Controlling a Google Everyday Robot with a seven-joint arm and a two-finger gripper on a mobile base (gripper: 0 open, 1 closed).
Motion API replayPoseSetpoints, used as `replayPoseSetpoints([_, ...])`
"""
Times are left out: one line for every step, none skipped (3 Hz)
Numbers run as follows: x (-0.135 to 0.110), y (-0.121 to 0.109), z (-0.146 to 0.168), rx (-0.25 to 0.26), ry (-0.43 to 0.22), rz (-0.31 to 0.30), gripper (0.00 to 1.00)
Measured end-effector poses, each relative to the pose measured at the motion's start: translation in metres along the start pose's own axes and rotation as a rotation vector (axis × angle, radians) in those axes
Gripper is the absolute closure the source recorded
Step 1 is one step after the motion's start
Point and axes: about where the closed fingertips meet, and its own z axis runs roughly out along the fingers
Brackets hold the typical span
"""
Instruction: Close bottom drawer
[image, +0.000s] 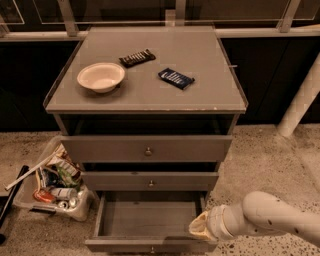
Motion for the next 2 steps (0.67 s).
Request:
replayPoseSetpoints([0.024, -0.008, 0.034, 0.045, -0.003, -0.027, 1.0])
replayPoseSetpoints([0.062, -0.038, 0.046, 0.115, 0.062, -0.024, 1.0])
